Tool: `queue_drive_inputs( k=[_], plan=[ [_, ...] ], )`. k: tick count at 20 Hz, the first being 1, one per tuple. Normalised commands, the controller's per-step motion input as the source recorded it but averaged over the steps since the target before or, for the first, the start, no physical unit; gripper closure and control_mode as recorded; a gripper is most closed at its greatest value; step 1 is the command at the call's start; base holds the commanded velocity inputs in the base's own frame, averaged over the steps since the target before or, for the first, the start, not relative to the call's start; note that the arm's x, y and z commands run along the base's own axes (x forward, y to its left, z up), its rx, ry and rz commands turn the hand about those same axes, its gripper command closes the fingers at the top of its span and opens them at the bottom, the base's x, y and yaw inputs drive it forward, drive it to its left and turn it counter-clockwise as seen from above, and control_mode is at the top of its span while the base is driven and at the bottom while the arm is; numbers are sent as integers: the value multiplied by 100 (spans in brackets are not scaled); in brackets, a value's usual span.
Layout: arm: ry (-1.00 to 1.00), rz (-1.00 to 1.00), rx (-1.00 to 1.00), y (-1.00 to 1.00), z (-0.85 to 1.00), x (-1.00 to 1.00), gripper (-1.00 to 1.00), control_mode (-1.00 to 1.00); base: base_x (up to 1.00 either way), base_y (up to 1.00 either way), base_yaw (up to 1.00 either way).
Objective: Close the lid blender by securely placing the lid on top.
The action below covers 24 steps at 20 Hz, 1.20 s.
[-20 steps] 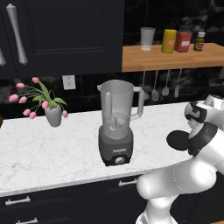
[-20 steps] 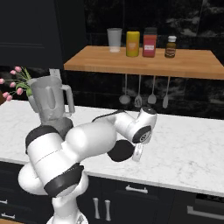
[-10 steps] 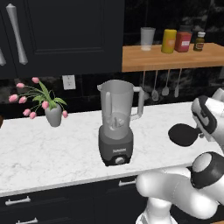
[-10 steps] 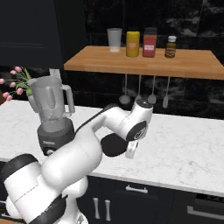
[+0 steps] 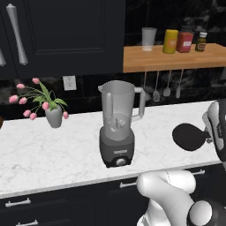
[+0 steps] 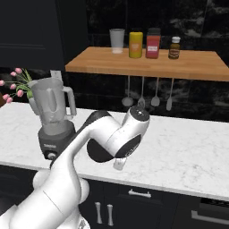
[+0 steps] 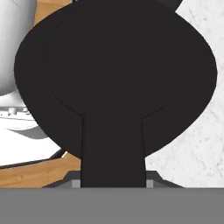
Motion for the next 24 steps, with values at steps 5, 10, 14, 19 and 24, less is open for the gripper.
queue_drive_inputs(
  k=[5, 10, 14, 19, 24],
  plan=[
    [0, 0, 14, 38, 90, -19, 100, -100, 0, 0, 0],
    [0, 0, 13, 36, 87, -11, 100, -100, 0, 0, 0],
    [0, 0, 11, 49, 60, -8, 100, -100, 0, 0, 0],
    [0, 0, 11, 68, 35, 10, 100, -100, 0, 0, 0],
    [0, 0, 9, 80, 14, 19, 100, -100, 0, 0, 0]
  ],
)
